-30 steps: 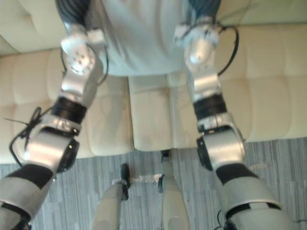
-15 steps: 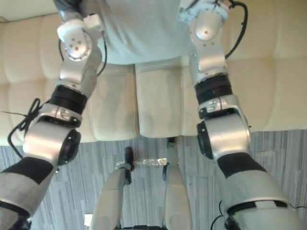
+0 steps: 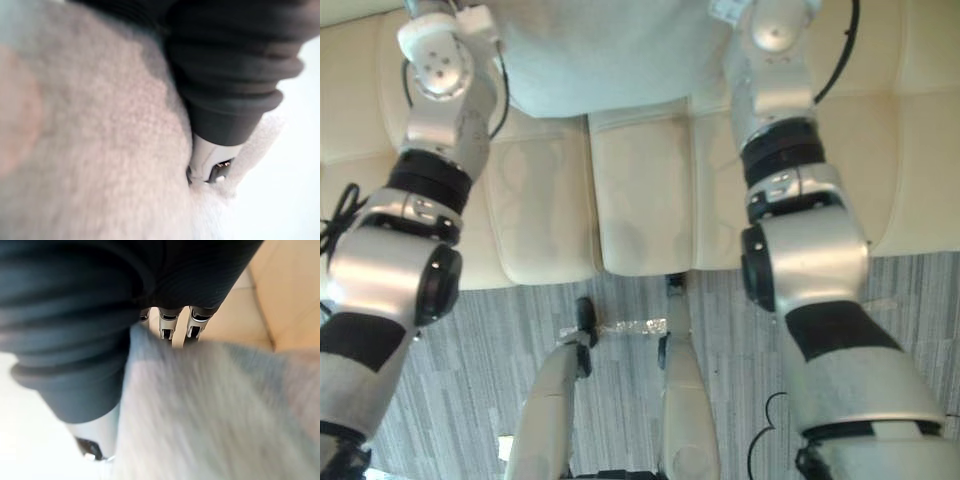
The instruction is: Pick up cushions and gather them together orderly.
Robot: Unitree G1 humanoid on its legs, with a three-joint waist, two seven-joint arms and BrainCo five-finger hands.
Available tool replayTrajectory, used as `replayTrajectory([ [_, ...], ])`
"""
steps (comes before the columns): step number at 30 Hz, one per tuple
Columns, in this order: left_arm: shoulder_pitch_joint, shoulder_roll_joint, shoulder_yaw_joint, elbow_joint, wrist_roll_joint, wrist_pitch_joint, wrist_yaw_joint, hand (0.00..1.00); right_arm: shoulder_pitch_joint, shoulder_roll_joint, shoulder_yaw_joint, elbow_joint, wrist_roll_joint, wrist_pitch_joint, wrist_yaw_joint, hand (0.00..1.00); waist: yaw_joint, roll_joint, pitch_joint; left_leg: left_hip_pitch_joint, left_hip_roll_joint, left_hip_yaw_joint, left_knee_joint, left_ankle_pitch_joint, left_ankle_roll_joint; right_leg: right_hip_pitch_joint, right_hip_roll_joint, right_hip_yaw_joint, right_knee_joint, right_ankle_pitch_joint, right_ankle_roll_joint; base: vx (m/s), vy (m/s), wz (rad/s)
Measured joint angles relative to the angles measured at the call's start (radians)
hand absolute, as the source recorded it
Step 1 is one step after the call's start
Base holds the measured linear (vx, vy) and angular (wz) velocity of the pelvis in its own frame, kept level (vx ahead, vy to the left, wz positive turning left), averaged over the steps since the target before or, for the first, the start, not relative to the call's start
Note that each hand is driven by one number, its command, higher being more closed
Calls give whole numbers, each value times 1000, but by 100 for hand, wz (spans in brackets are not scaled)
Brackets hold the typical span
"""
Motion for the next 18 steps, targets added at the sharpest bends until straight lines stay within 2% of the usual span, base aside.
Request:
replayTrajectory([
  [1,-8,20,3,-10,-26,0,-24,0,-10,-20,22,-4,39,6,20,0,32,3,2,0,57,29,-32,28,-26,-68,27,-23,122,-88,10,4,-102,-24],
  [2,-9,32,6,-24,-40,0,-38,0,-19,-27,31,-5,58,8,32,0,35,7,4,1,73,31,-49,52,-50,-90,35,-47,195,-143,-53,53,-133,-3],
  [3,-8,40,17,-50,-63,0,-54,0,-24,-55,50,-23,96,14,52,0,37,6,4,-2,76,12,-82,73,-74,-81,49,-47,179,-155,-79,93,-153,12],
  [4,-6,50,38,-59,-83,0,-64,0,-28,-72,61,-54,122,18,65,0,56,6,4,6,96,21,-126,94,-86,-75,66,-46,140,-129,-72,94,-148,14],
  [6,1,74,72,-59,-102,2,-80,0,-36,-81,76,-82,158,27,79,0,55,5,5,26,100,29,-180,121,-95,-74,74,-45,120,-128,-73,48,-131,-8],
  [9,29,76,115,-59,-137,6,-100,0,-22,-123,103,-86,226,36,91,0,54,5,5,63,100,48,-205,129,-98,-38,75,-39,91,-125,-77,3,-44,-8],
  [13,88,82,163,-60,-186,17,-127,0,33,-229,96,-166,322,29,87,0,54,6,4,88,91,55,-203,122,-91,6,68,-27,43,-107,-58,-10,13,-1],
  [18,116,91,162,-60,-210,27,-132,0,37,-223,103,-167,347,22,90,0,65,6,4,83,88,66,-204,122,-91,8,67,-18,15,-83,-52,-23,43,-5],
])
